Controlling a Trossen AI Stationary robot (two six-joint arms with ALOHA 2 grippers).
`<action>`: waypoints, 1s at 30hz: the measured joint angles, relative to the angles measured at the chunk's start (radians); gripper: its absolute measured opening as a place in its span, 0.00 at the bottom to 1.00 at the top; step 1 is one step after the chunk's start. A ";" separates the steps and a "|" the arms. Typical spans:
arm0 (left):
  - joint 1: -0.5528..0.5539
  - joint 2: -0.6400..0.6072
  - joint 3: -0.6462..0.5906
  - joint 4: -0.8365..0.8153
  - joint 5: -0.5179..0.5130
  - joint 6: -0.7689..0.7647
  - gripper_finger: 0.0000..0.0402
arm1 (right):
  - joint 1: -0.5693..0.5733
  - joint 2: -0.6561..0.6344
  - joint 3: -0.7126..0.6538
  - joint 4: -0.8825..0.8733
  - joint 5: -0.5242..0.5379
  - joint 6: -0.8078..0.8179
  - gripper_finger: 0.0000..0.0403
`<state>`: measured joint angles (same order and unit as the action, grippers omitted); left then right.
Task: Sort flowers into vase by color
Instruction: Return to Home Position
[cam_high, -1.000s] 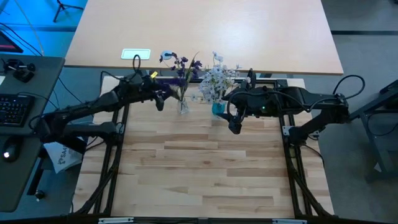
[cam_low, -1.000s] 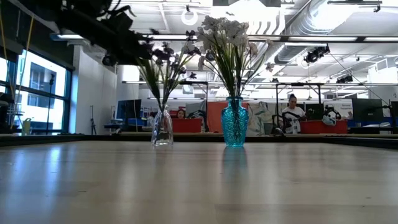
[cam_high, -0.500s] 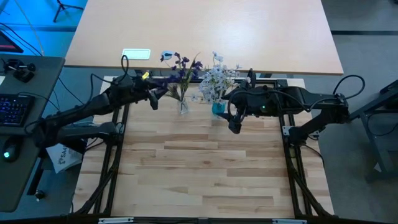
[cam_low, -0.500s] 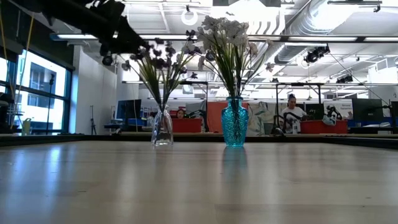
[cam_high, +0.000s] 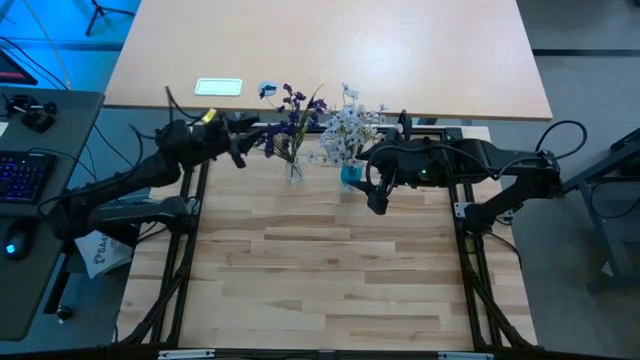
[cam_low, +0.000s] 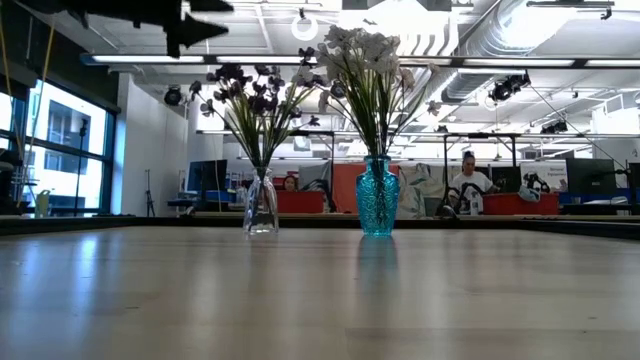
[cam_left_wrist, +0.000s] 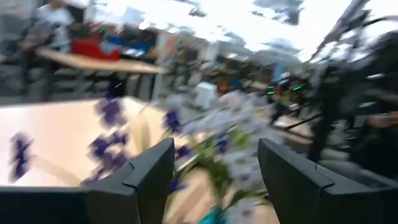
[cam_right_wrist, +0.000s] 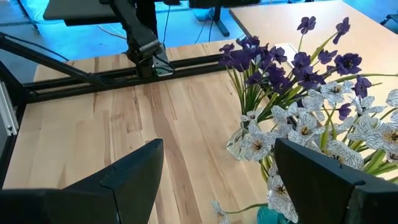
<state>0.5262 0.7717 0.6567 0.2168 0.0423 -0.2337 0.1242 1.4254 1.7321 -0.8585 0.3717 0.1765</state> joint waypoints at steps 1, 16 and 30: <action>0.000 -0.009 0.000 0.012 0.025 0.000 0.55 | 0.000 0.000 0.000 0.016 0.001 0.003 0.75; -0.420 0.066 0.000 0.256 -0.056 0.066 0.15 | 0.019 -0.171 -0.010 -0.085 -0.036 0.025 0.73; -0.588 0.114 -0.128 0.375 -0.206 0.044 0.00 | 0.129 -0.423 -0.593 0.136 -0.298 0.261 0.05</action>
<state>-0.0620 0.8856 0.5284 0.5922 -0.1639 -0.1898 0.2527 1.0023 1.1387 -0.7229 0.0740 0.4375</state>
